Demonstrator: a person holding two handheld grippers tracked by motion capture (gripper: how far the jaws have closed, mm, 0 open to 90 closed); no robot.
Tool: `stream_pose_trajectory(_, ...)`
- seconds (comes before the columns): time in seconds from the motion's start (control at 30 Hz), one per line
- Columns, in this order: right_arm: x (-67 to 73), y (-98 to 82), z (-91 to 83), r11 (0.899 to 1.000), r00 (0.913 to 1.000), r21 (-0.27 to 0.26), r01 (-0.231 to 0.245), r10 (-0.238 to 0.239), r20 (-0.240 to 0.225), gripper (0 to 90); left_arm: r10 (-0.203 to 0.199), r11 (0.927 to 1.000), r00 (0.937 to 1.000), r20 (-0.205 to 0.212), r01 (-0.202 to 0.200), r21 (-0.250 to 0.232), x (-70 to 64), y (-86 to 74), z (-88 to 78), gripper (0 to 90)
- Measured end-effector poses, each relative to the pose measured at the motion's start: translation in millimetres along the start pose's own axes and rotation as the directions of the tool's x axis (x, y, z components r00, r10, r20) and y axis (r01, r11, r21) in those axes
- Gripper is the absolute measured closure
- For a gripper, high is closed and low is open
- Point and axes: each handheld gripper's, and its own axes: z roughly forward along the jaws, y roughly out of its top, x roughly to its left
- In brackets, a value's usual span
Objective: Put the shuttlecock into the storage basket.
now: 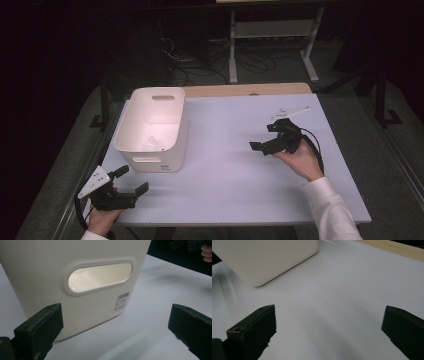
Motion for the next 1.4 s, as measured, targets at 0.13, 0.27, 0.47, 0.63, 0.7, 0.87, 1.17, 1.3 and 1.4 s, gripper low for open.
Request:
stream_pose_trajectory(0.13,-1.5,-3.8,-3.4,1.000,1.0000,-0.007,-0.005,0.005,0.002,0.0,-0.001,1.0000,1.0000,0.001,0.001,-0.001,-0.2,0.0,0.0,0.0)
stream_pose_trajectory(0.27,-3.3,-8.8,-6.8,1.000,1.0000,-0.017,-0.007,0.007,0.006,0.0,-0.008,1.0000,1.0000,0.001,0.008,-0.003,-0.7,0.0,0.2,0.0)
stream_pose_trajectory(0.47,-4.4,-16.2,-12.9,0.999,0.9999,-0.032,-0.011,0.011,0.010,0.0,-0.003,1.0000,1.0000,0.003,0.003,-0.003,-0.5,-0.1,0.0,0.0)
stream_pose_trajectory(0.63,-4.7,-21.1,-17.2,0.999,0.9998,-0.045,-0.019,0.020,0.010,0.0,-0.002,1.0000,1.0000,0.006,0.002,-0.002,-0.7,-0.1,0.2,0.0)
stream_pose_trajectory(0.7,-5.1,-22.9,-17.7,0.999,0.9999,-0.054,-0.008,0.009,0.012,0.0,-0.002,1.0000,1.0000,0.006,0.002,-0.001,-0.8,0.0,0.1,0.0)
stream_pose_trajectory(0.87,-5.0,-26.8,-19.5,0.999,0.9999,-0.052,-0.005,0.006,0.013,0.0,-0.004,1.0000,1.0000,0.005,0.004,-0.002,-0.8,-0.1,0.2,0.0)
stream_pose_trajectory(1.17,-8.1,-38.6,-26.1,0.998,0.9998,-0.059,-0.011,0.012,0.016,0.0,-0.005,1.0000,1.0000,0.004,0.005,-0.004,-0.9,-0.1,0.5,0.0)
stream_pose_trajectory(1.3,-9.4,-46.0,-28.6,0.998,0.9997,-0.065,-0.008,0.009,0.023,0.0,-0.003,1.0000,1.0000,0.006,0.003,-0.005,-0.9,-0.1,0.5,0.0)
stream_pose_trajectory(1.4,-8.2,-51.2,-30.6,0.998,0.9995,-0.068,-0.017,0.019,0.024,0.0,-0.009,0.9999,0.9999,0.008,0.009,-0.013,-1.5,-0.3,0.8,0.0)
